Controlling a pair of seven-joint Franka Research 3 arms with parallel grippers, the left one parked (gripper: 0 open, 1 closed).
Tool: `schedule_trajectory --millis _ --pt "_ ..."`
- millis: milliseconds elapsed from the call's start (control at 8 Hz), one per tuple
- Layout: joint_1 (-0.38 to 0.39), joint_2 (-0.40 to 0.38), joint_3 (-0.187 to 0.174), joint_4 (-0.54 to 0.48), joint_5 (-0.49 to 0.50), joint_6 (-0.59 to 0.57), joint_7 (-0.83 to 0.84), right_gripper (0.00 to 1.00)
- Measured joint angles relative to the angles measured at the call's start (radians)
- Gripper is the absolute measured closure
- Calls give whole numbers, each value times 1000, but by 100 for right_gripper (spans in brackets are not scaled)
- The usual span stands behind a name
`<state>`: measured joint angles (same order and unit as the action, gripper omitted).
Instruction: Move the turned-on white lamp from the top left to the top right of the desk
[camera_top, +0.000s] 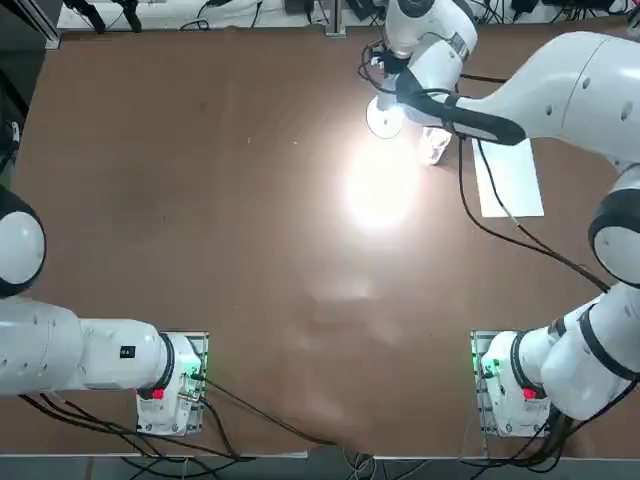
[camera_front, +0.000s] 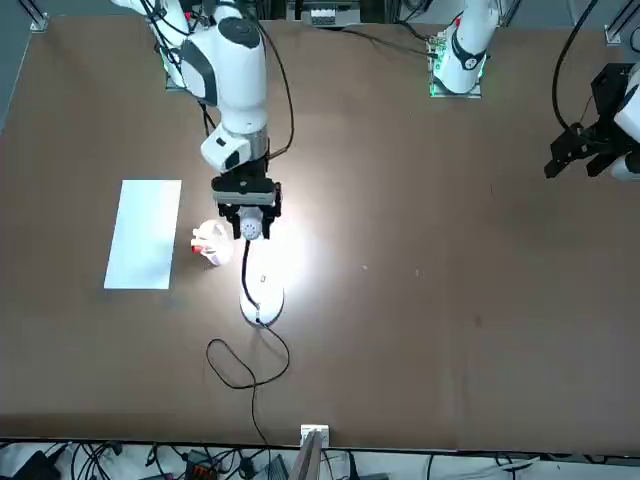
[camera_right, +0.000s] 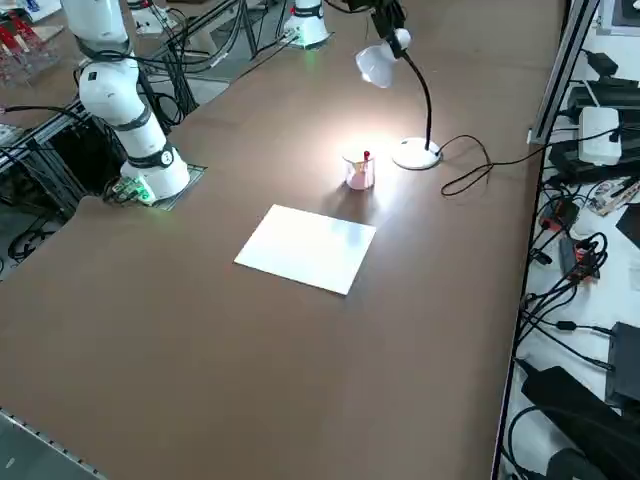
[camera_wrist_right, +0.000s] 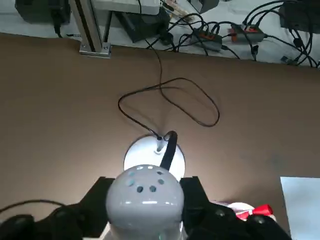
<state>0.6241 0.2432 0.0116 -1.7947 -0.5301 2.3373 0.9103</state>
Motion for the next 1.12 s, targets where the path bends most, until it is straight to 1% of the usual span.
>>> schedule_trajectory --millis 375,500,625,750,875,1125 --pt "-2 0 0 3 0 0 5 28" --pt "-9 0 -2 16 12 -2 17 28" --pt "-28 0 -5 49 52 -9 30 28" --pt "-60 -1 -8 102 99 -30 34 28" --pt "-111 -2 -10 164 131 -55 35 28" --pt "-255 -4 -14 253 161 -80 35 28"
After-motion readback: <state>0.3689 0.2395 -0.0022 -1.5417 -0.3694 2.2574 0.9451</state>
